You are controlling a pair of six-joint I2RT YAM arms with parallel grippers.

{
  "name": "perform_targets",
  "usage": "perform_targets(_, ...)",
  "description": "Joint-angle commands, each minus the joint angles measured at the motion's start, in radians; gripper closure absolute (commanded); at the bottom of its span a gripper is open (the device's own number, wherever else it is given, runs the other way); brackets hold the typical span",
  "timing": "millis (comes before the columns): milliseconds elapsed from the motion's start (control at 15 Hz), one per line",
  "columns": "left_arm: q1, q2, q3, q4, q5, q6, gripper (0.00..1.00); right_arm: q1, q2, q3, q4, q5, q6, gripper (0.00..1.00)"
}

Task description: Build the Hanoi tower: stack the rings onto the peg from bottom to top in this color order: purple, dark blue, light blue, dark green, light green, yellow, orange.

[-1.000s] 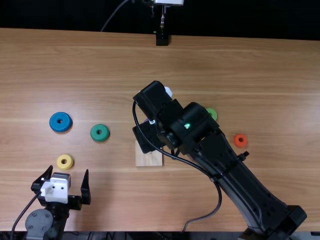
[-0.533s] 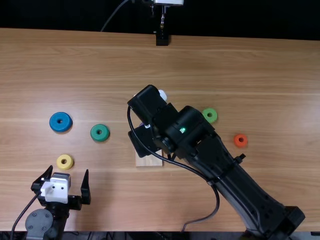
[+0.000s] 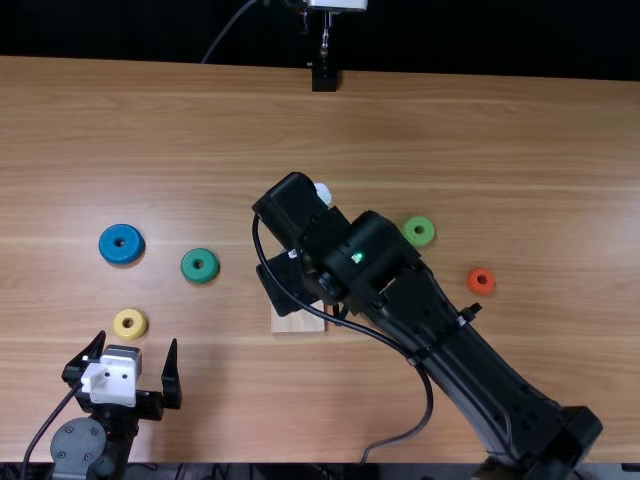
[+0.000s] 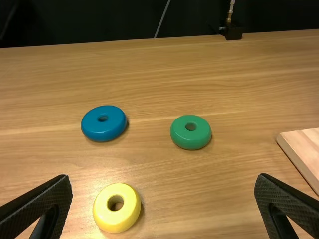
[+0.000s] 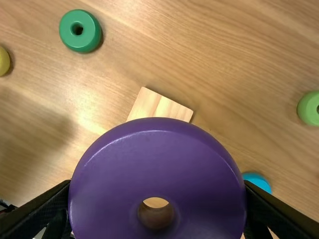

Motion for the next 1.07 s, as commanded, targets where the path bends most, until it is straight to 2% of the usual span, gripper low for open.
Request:
perform_targets(0, 0.011, -0.011, -0.105, -0.079, 0.002, 0.013, 0.00, 0.002, 0.018, -0.010, 0.003, 0.010, 0.004, 1.00)
perform_targets(467, 0.011, -0.011, -0.105, -0.079, 0.000, 0.013, 0.00, 0.000, 0.071, 0.004, 0.014, 0.010, 0.004, 1.00)
perform_targets(733, 0.011, -0.011, -0.105, -0.079, 0.000, 0.013, 0.00, -0.002, 0.099, 0.006, 0.107, 0.012, 0.001, 1.00)
perform_targets(1000, 0.009, -0.011, -0.105, -0.079, 0.002, 0.013, 0.00, 0.000, 0.104, -0.001, 0.112, 0.014, 0.001, 1.00)
